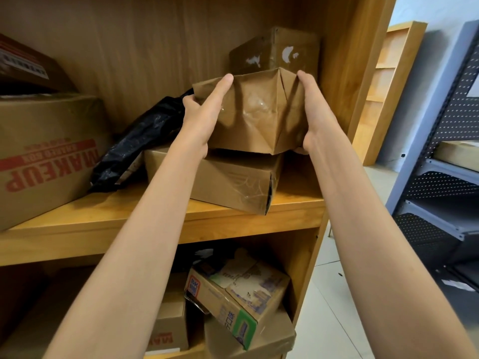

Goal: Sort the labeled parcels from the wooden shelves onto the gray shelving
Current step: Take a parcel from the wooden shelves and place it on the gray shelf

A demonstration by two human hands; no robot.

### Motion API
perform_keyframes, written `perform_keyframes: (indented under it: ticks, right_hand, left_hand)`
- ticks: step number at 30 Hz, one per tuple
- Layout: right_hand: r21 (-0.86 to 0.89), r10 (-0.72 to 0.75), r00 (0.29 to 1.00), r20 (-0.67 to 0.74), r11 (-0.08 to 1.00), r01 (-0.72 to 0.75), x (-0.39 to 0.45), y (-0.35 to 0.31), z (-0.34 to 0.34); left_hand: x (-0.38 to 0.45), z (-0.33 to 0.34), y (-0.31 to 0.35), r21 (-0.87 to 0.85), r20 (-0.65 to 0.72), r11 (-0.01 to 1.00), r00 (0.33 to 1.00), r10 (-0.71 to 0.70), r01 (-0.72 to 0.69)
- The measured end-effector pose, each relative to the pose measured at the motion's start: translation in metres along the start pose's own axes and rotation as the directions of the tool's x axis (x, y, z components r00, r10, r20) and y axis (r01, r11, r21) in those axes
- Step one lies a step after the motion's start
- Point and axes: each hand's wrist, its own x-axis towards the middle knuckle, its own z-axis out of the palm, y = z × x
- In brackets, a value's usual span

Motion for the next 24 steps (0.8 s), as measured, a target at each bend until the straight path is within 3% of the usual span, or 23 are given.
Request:
perform_keyframes:
  ticks: [7, 13, 19, 24]
  right_hand:
    - [-0.069, -0.163, 0.987, 0.015, 0.984, 0.163, -0.02, -0.007, 0.011]
    - [-0.056, -0.155, 0.988, -0.002, 0.986, 0.155, -0.037, 0.0, 0.014]
    - [-0.115, -0.251, 0.967, 0.043, 0.96, 0.254, -0.054, -0.002, 0.013]
    - [-0.073, -0.277, 0.96, 0.032, 0.958, 0.279, -0.068, -0.003, 0.009]
  left_hand:
    - [-0.015, -0.013, 0.006, -0.002, 0.011, 0.999, 0.999, -0.043, 0.043]
    - [-0.022, -0.021, -0.001, -0.035, 0.035, 0.995, 0.995, -0.09, 0.091]
    - [-0.028, -0.025, -0.004, -0.111, 0.061, 0.986, 0.991, -0.122, 0.128]
    - [-0.035, -0.027, -0.01, -0.151, 0.055, 0.985, 0.995, -0.081, 0.088]
